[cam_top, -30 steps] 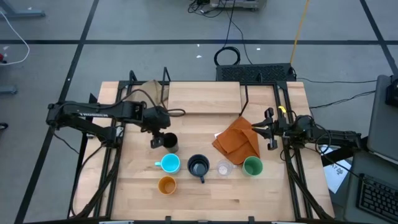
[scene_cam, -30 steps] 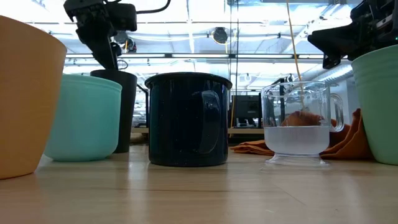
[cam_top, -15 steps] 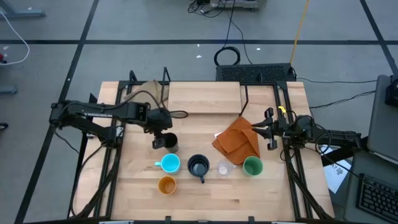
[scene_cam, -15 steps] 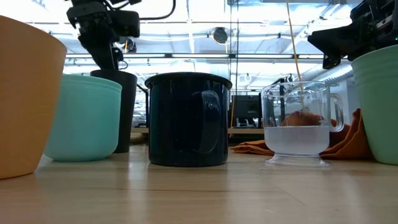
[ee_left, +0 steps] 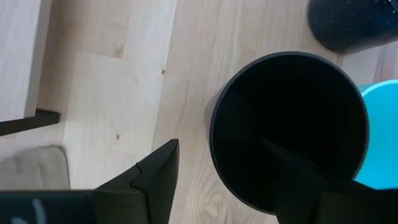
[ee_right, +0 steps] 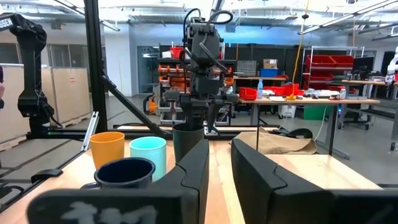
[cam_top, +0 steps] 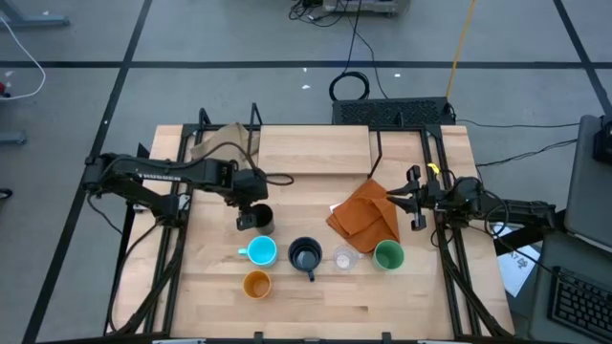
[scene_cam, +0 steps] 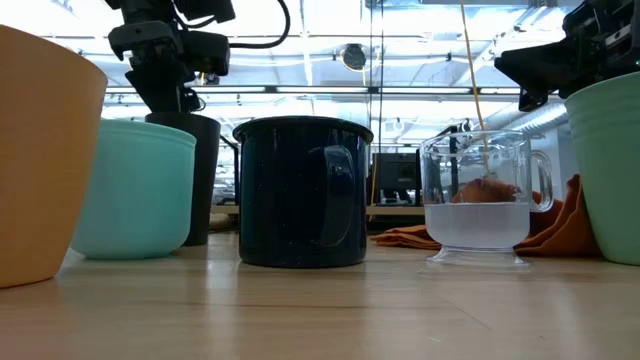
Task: Stack small to large cups/mugs on shelf
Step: Put the black cup on the shelf
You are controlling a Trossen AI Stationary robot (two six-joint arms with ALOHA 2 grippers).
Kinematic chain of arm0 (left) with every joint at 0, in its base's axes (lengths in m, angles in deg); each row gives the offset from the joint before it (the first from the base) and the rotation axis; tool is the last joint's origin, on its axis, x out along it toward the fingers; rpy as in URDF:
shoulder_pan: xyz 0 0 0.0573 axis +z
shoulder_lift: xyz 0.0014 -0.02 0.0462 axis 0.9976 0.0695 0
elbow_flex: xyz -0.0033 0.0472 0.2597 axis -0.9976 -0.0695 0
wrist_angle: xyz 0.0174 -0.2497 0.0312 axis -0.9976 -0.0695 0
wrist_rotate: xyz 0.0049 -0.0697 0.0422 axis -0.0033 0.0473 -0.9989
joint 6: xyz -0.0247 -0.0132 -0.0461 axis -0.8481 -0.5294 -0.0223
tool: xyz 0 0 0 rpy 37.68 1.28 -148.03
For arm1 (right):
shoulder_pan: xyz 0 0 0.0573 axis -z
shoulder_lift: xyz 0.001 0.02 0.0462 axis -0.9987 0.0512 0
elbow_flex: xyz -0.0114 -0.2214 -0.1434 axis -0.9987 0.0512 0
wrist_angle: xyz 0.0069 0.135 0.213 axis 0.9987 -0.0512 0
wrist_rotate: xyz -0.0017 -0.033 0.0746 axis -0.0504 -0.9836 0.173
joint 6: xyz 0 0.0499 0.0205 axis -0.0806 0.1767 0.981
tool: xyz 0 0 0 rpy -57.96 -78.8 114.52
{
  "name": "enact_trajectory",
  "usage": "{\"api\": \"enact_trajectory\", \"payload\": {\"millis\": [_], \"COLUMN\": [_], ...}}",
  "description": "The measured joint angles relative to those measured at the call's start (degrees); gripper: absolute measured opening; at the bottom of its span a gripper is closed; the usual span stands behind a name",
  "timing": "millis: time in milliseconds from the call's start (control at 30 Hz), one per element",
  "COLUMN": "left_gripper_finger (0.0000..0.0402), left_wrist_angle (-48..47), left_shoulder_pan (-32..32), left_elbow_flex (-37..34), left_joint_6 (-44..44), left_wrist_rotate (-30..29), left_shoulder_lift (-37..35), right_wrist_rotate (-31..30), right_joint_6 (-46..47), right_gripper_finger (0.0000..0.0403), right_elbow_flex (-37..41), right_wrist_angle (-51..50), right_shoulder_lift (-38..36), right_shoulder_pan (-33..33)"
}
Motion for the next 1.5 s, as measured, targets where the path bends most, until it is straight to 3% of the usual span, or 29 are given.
{"api": "enact_trajectory", "payload": {"millis": [633,767,1200,1500], "left_gripper_finger": [0.0209,0.0176,0.0013,0.0004], "left_wrist_angle": [0.8,0.7,0.7,0.7], "left_shoulder_pan": [0.0,0.0,0.0,0.0], "left_elbow_flex": [0.0,0.0,0.0,0.0], "left_joint_6": [0.5,0.9,5.4,7.9], "left_wrist_rotate": [0.0,0.1,1.4,1.4], "left_shoulder_lift": [0.0,0.0,0.0,-0.1], "right_wrist_rotate": [0.0,0.0,0.0,0.0], "right_joint_6": [0.0,0.0,0.0,0.0], "right_gripper_finger": [0.0061,0.0061,0.0061,0.0061], "right_elbow_flex": [0.0,0.0,0.0,0.0], "right_wrist_angle": [0.0,0.0,0.4,0.4], "right_shoulder_lift": [0.0,0.0,0.0,0.0], "right_shoulder_pan": [0.0,0.0,0.0,0.0]}}
